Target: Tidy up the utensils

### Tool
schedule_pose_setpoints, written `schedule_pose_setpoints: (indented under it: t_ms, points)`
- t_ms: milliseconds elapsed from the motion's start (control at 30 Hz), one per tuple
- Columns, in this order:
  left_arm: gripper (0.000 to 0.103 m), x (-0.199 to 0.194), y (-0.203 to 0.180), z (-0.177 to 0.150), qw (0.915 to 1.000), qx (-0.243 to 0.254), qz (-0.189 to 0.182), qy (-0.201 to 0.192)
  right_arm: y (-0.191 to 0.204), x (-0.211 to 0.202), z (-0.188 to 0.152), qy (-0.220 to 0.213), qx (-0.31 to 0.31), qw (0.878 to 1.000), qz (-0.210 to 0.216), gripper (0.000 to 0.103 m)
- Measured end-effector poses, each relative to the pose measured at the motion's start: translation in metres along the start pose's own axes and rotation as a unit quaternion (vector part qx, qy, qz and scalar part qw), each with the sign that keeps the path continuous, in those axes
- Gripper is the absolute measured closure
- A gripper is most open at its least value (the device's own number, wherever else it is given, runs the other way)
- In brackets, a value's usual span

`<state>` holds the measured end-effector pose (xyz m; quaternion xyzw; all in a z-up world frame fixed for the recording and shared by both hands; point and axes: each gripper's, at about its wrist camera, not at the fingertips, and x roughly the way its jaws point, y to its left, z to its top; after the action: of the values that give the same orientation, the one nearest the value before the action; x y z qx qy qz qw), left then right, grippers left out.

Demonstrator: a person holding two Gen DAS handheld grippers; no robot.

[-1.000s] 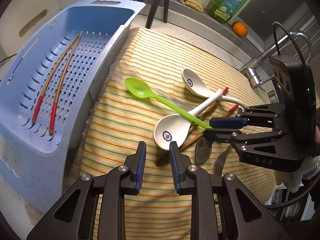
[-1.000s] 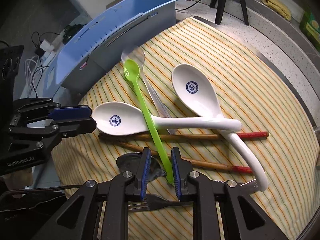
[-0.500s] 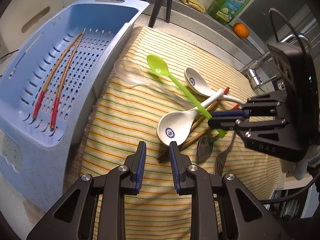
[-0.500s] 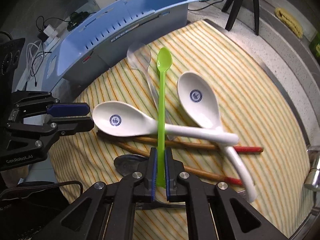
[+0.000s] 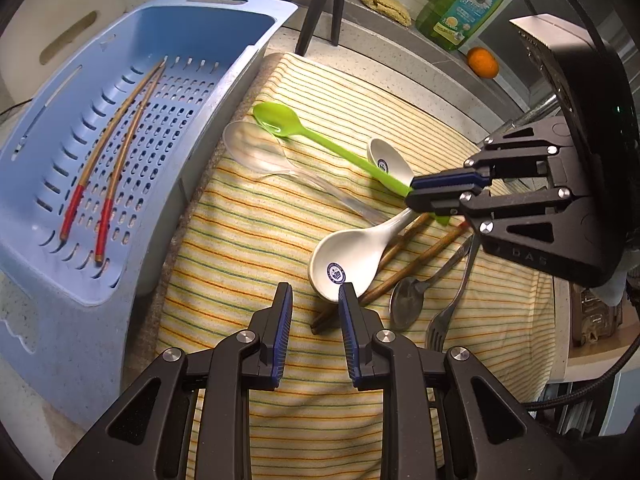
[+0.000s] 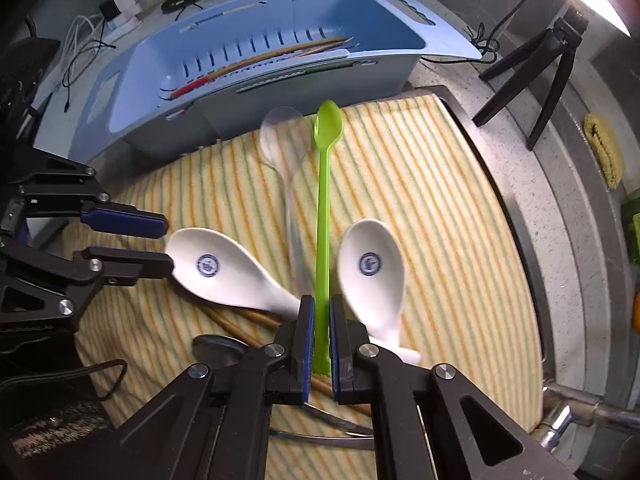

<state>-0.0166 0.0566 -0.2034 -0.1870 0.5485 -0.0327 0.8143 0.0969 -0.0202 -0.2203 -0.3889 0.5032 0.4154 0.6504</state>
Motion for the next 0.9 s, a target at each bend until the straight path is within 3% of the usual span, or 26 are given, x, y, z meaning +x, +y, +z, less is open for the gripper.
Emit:
schedule_pose_setpoints:
  t_ms: [33, 100, 200, 267, 300, 400, 533, 767, 900]
  points:
    - [0.081, 0.001, 0.000, 0.001, 1.0000, 0.000, 0.000, 0.001, -0.003, -0.002, -0.001, -0.001, 0.006, 1.000, -0.003, 0.094]
    - [0.081, 0.003, -0.002, 0.002, 1.0000, 0.002, -0.001, 0.003, -0.012, -0.009, -0.005, -0.012, 0.027, 1.000, 0.006, 0.079]
    - [0.081, 0.007, -0.004, 0.005, 1.0000, 0.005, 0.001, 0.005, -0.036, -0.020, -0.021, -0.035, 0.108, 0.992, 0.049, 0.076]
    - [0.081, 0.008, -0.005, 0.006, 1.0000, 0.007, 0.004, 0.005, -0.054, -0.027, -0.039, -0.059, 0.180, 0.978, 0.087, 0.076]
    - [0.081, 0.009, -0.006, 0.007, 1.0000, 0.007, 0.006, 0.005, -0.064, -0.028, -0.054, -0.074, 0.226, 0.965, 0.106, 0.076]
    - [0.081, 0.011, -0.004, 0.007, 0.9999, 0.007, 0.007, 0.008, -0.082, -0.027, -0.086, -0.104, 0.313, 0.935, 0.128, 0.076]
    - [0.081, 0.013, -0.004, 0.008, 0.9997, 0.014, 0.011, 0.014, -0.095, -0.026, -0.101, -0.121, 0.349, 0.921, 0.126, 0.076]
    - [0.081, 0.018, -0.011, 0.008, 0.9993, 0.028, 0.018, 0.018, -0.095, -0.024, -0.062, -0.126, 0.294, 0.941, 0.109, 0.076]
    - [0.081, 0.019, -0.012, 0.008, 0.9990, 0.035, 0.023, 0.017, -0.093, -0.009, -0.039, -0.109, 0.263, 0.949, 0.138, 0.076]
